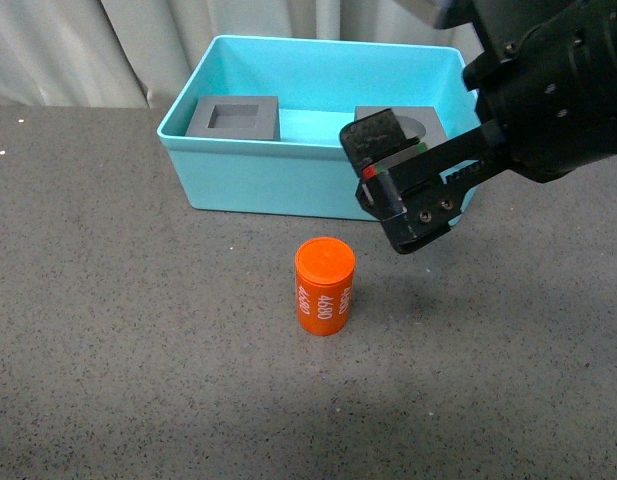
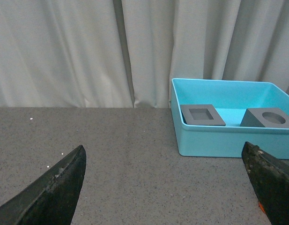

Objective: Place gray and orange parts in blue box

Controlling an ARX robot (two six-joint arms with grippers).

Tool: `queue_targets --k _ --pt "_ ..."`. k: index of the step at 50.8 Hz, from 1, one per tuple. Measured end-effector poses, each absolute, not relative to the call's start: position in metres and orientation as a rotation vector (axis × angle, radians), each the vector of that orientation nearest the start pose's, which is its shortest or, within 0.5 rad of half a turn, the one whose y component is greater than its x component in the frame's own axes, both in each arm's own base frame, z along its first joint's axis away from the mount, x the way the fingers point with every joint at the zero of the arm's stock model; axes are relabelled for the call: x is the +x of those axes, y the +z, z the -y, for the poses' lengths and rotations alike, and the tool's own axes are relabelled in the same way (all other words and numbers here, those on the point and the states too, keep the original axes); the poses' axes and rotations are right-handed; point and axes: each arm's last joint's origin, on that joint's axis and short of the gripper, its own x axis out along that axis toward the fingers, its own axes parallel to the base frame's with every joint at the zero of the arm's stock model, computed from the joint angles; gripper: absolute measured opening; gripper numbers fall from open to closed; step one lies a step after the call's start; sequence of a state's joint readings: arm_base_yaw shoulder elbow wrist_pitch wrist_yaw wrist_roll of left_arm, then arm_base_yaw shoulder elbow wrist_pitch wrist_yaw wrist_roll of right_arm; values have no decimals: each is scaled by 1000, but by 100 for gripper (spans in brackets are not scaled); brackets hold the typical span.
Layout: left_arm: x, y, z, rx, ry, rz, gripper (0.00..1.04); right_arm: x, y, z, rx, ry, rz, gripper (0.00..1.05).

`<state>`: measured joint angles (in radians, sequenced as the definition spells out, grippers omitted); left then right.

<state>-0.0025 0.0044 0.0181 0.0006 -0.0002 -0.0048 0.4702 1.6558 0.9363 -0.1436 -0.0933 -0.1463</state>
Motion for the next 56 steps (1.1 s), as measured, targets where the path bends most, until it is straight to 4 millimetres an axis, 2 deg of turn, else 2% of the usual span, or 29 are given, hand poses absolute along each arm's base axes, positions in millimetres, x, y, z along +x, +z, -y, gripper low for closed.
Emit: queue_targets --k 11,30,56 --pt "97 169 0 -5 -2 14 98 304 162 -171 -327 662 -914 95" --pt "97 169 0 -5 -2 14 98 311 136 -200 -351 726 -991 95" --pt "97 169 0 -5 -2 15 98 322 106 -217 -378 703 -1092 95"
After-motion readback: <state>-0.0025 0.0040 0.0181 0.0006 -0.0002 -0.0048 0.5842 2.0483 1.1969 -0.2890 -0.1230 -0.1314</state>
